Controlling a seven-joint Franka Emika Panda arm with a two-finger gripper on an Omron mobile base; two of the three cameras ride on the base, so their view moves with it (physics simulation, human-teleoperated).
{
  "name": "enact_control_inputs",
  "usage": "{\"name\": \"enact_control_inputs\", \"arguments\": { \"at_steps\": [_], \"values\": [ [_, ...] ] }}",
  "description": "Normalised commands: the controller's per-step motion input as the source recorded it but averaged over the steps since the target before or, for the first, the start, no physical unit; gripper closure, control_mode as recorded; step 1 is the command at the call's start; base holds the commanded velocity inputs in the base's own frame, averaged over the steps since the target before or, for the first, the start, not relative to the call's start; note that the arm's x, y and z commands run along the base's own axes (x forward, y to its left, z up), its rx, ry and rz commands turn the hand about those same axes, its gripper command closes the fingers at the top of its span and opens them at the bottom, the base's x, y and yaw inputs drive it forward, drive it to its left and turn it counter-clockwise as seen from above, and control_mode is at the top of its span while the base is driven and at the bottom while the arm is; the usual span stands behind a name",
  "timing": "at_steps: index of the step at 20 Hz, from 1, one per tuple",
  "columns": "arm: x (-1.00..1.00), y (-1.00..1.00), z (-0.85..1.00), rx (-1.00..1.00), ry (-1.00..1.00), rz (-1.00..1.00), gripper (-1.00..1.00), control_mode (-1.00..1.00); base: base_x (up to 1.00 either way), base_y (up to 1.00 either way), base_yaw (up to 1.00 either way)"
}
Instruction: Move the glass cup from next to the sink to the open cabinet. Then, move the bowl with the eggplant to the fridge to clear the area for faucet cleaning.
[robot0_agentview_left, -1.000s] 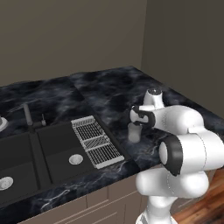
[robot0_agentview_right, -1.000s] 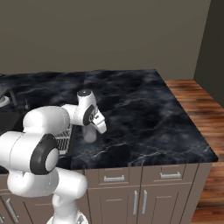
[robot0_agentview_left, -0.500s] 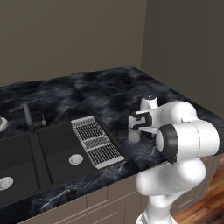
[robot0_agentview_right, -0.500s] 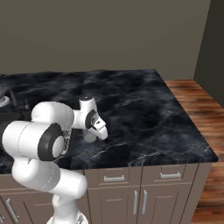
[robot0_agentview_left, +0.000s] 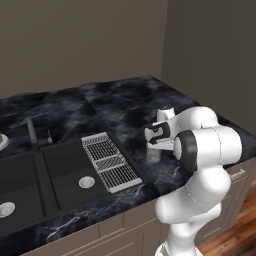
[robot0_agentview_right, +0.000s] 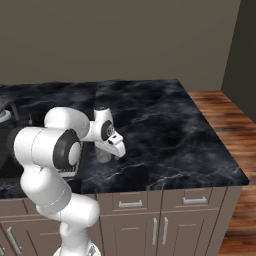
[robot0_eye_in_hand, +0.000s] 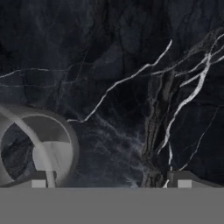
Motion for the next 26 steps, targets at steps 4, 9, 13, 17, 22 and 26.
{"name": "enact_control_inputs", "arguments": {
  "at_steps": [4, 9, 13, 17, 22, 26],
  "values": [
    [0.02, 0.0, -0.02, 0.0, 0.0, 0.0, 1.0, -1.0, 0.0, 0.0, 0.0],
    [0.04, 0.0, 0.0, 0.0, 0.0, 0.0, 1.0, -1.0, 0.0, 0.0, 0.0],
    [0.0, 0.0, 0.0, 0.0, 0.0, -0.01, 1.0, -1.0, 0.0, 0.0, 0.0],
    [-0.11, 0.0, 0.08, 0.03, -0.07, -0.05, 1.0, -1.0, 0.0, 0.0, 0.0],
    [-0.37, -0.1, 0.39, 0.12, -0.2, -0.08, 1.0, -1.0, 0.0, 0.0, 0.0],
    [-0.44, -0.14, 0.76, 0.15, -0.26, -0.08, 1.0, -1.0, 0.0, 0.0, 0.0]
  ]
}}
